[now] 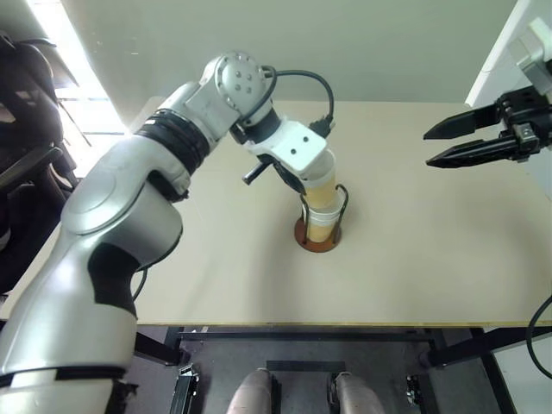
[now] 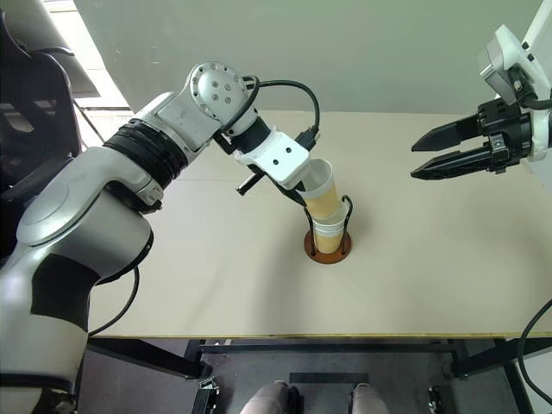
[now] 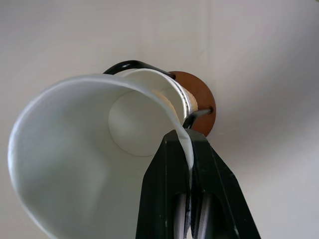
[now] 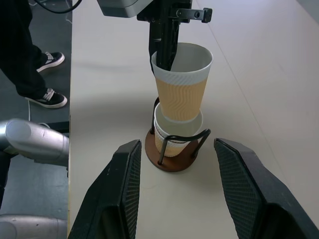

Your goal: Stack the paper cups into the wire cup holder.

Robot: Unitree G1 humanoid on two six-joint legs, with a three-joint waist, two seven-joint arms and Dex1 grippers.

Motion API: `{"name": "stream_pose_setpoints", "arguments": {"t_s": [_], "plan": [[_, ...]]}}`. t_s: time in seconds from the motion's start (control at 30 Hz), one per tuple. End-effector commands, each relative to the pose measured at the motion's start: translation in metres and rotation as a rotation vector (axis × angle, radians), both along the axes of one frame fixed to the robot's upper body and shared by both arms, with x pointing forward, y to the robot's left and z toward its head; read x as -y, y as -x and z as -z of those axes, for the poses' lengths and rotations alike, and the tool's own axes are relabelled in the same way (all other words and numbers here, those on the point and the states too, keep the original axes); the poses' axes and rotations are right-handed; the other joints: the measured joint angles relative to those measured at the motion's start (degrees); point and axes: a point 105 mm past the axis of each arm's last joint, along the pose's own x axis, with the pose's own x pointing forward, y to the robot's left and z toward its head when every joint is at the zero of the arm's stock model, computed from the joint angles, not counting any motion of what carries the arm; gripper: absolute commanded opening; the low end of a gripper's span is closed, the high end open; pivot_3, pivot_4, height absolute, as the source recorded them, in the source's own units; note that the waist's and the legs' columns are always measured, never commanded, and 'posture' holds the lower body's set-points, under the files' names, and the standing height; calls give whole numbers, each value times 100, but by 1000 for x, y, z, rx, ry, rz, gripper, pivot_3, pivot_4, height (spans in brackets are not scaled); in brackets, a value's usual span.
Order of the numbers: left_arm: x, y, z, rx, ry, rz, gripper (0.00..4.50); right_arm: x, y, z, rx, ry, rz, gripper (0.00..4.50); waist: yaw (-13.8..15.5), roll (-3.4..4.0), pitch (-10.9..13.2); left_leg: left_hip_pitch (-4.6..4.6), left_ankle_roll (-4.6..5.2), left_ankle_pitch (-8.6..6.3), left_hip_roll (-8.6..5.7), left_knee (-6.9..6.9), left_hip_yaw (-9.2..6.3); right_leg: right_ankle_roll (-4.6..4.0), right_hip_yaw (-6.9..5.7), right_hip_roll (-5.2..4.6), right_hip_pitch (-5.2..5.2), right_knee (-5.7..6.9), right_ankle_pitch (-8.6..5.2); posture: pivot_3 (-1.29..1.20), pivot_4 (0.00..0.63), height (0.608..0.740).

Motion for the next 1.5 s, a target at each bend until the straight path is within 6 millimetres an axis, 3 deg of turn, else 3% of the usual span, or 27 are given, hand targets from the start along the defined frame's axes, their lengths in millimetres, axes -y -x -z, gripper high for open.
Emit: {"name": "stream_pose_setpoints", "arguments": {"t_s": [0.03, 0.43, 0.53, 0.9, 1.07, 1.2, 1.3, 1.5], "plan": [[1, 5, -1, -11, -20, 31, 19, 3, 6, -8, 43, 16, 6, 2333, 6, 1, 0, -2, 0, 0, 4, 3, -7, 1, 3, -6, 0, 0, 0, 0, 150, 740], [16, 4, -3, -12, 29, 50, 19, 4, 6, -5, 39, 25, 12, 2333, 17, 0, 0, -3, 2, -3, -3, 6, -6, 8, 3, -11, 4, -2, 1, 0, 150, 740], [22, 5, -6, -9, 58, 59, 575, 5, 6, -4, 39, 28, 17, 2333, 18, 0, 0, -3, 3, -4, -4, 5, -5, 10, 3, -8, 5, -4, 2, 0, 150, 740], [19, 1, -15, 7, 99, 31, 4389, 7, 3, -3, 45, 32, 27, 2333, 15, 0, 0, -2, 5, -5, -2, 3, -4, 23, 6, -7, 5, -6, 5, 0, 150, 740], [28, -6, -67, -142, 554, -129, 4454, 13, -12, -2, 86, -1, 92, 2333, 11, 0, 0, 0, 6, -5, -4, 1, 0, 22, 7, -8, 6, -7, 3, 0, 150, 740], [16, -36, -108, -209, 1042, -385, 4454, 35, -48, 2, 199, -65, 272, 2333, -6, -1, 0, 5, 6, -4, -1, 2, 3, 26, 11, -5, 7, -6, 7, 0, 150, 740], [-7, -59, -102, -221, 1197, -560, 4454, 48, -69, 8, 233, -131, 381, 2333, -6, 3, 0, 15, 6, -2, 1, -2, 5, 42, 14, -7, 7, -3, 19, 0, 150, 740], [-42, -92, -57, -166, 1328, -834, 4454, 60, -109, 38, 298, -252, 562, 2333, -15, 25, -2, 32, -6, 5, 13, -10, 13, 51, 7, 6, 6, 6, 35, 0, 150, 740]]}}
